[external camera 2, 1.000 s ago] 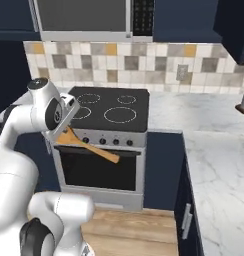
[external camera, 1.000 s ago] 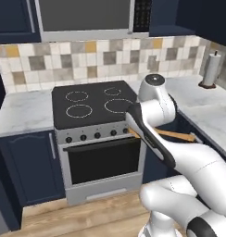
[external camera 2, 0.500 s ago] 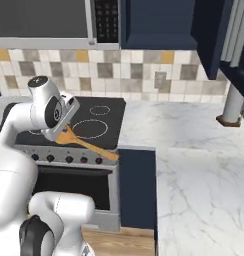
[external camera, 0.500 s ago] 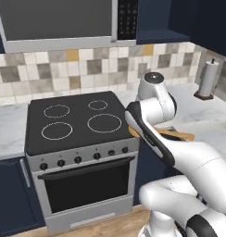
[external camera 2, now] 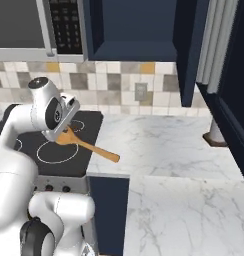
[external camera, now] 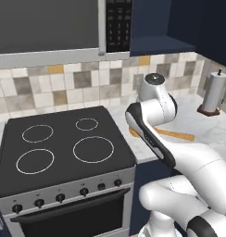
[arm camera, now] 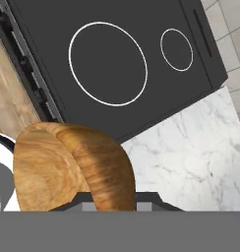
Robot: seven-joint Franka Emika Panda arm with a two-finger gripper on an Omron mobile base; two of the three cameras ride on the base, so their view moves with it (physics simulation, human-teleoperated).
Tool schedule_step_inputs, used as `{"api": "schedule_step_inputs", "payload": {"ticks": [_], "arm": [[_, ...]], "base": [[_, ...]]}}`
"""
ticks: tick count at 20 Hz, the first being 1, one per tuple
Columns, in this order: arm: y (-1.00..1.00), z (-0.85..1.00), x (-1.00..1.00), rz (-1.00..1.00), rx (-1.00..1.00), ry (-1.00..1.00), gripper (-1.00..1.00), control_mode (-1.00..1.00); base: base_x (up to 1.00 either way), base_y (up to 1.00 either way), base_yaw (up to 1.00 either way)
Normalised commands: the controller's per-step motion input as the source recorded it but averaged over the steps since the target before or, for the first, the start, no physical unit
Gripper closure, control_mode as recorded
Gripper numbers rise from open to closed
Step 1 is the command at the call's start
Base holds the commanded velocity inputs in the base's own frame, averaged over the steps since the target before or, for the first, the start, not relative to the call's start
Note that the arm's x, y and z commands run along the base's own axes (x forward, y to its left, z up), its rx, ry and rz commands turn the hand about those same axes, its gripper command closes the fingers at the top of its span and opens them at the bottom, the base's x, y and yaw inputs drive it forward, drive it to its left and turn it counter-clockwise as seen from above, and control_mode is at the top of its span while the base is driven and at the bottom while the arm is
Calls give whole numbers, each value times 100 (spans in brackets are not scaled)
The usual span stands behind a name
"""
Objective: Organize the utensils by type. Pick up the wooden spoons from the counter and place them in the open cabinet. Then pick up the metallic utensils from the counter and place them in the open drawer.
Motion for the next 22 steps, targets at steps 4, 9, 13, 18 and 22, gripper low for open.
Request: {"api": "schedule_step_inputs", "payload": {"ticks": [4, 9, 13, 18, 22], "arm": [[0, 0, 0, 0, 0, 0, 100, 100], [0, 0, 0, 0, 0, 0, 100, 100], [0, 0, 0, 0, 0, 0, 100, 100], [0, 0, 0, 0, 0, 0, 100, 100], [0, 0, 0, 0, 0, 0, 100, 100]], "base": [[64, -35, -2], [12, -5, -1], [0, 0, 0], [0, 0, 0], [0, 0, 0]]}}
